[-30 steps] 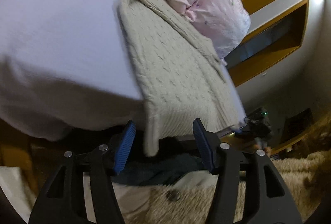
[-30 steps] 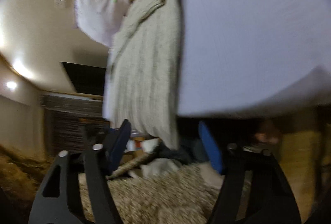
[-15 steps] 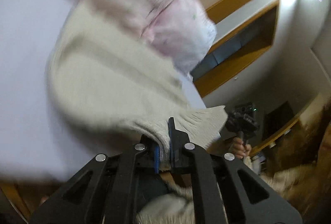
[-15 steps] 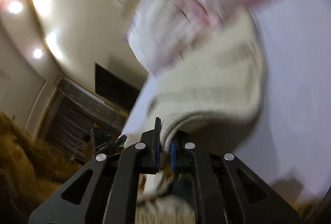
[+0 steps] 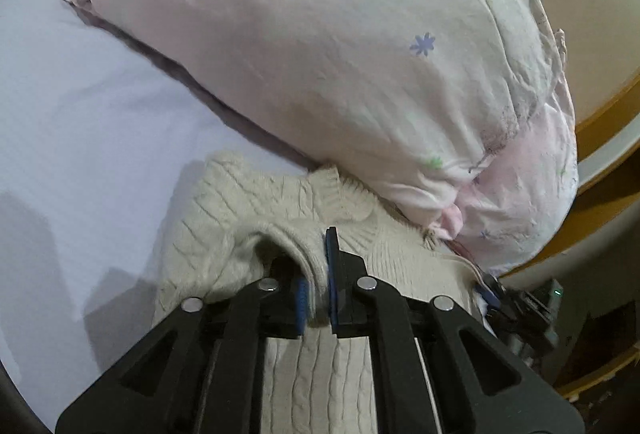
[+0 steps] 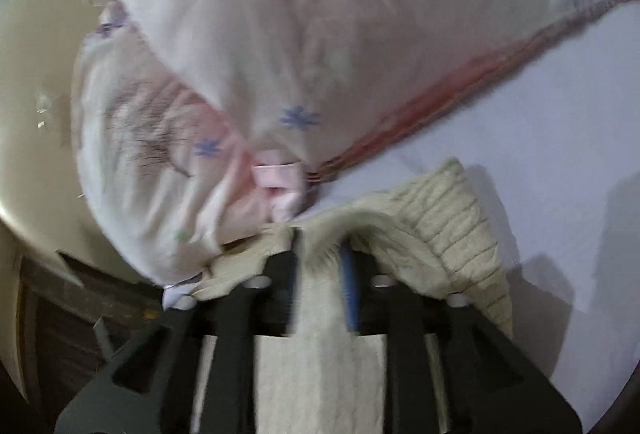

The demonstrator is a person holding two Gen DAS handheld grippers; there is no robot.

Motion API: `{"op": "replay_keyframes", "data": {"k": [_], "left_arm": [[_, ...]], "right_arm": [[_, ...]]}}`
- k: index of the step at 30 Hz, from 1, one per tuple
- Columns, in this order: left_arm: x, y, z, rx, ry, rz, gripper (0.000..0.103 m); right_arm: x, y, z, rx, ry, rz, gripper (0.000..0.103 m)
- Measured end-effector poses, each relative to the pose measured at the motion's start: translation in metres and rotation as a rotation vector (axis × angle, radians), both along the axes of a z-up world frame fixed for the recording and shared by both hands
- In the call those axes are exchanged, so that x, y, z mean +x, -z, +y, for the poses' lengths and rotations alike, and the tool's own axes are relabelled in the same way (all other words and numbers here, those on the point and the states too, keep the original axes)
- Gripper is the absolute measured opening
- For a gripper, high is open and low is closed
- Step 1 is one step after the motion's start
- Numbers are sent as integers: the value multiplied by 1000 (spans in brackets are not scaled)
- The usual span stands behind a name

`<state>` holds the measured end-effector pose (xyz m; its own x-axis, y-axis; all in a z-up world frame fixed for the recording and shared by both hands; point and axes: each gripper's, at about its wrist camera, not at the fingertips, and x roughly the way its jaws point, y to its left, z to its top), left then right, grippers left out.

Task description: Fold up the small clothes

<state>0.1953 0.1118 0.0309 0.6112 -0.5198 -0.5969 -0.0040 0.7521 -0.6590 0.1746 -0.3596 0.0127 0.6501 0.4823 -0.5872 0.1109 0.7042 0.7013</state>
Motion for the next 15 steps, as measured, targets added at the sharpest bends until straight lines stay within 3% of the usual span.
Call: {"op": "replay_keyframes", "data": {"k": [1, 2, 3, 4, 5, 8, 13, 15], "left_arm": [[-6, -4, 5, -12, 7, -7, 14], [-10, -7, 14, -28, 12, -12, 31], [-19, -13, 22, -47, 12, -27, 44], [-26, -18, 28, -55, 1, -48, 68], [-40, -25, 38, -47, -29, -79, 82], [-58, -25, 56, -8, -63, -67, 85], [-62, 16, 57, -15, -35, 88, 77], [-67, 18, 53, -7, -42, 51, 77]], "right_arm": [[-2, -1, -1, -8, 17, -15, 82], [-8, -7, -5, -24, 49, -53, 93], [-14, -12, -7, -37, 72, -80, 101], [-23, -19, -10, -49, 89, -123, 101], [-26, -23, -12, -49, 87, -152, 101], [-39, -26, -14, -21, 57, -231, 101], [-39, -16, -13, 25, 21, -202, 101], [-37, -12, -13, 31, 4, -194, 101]]}}
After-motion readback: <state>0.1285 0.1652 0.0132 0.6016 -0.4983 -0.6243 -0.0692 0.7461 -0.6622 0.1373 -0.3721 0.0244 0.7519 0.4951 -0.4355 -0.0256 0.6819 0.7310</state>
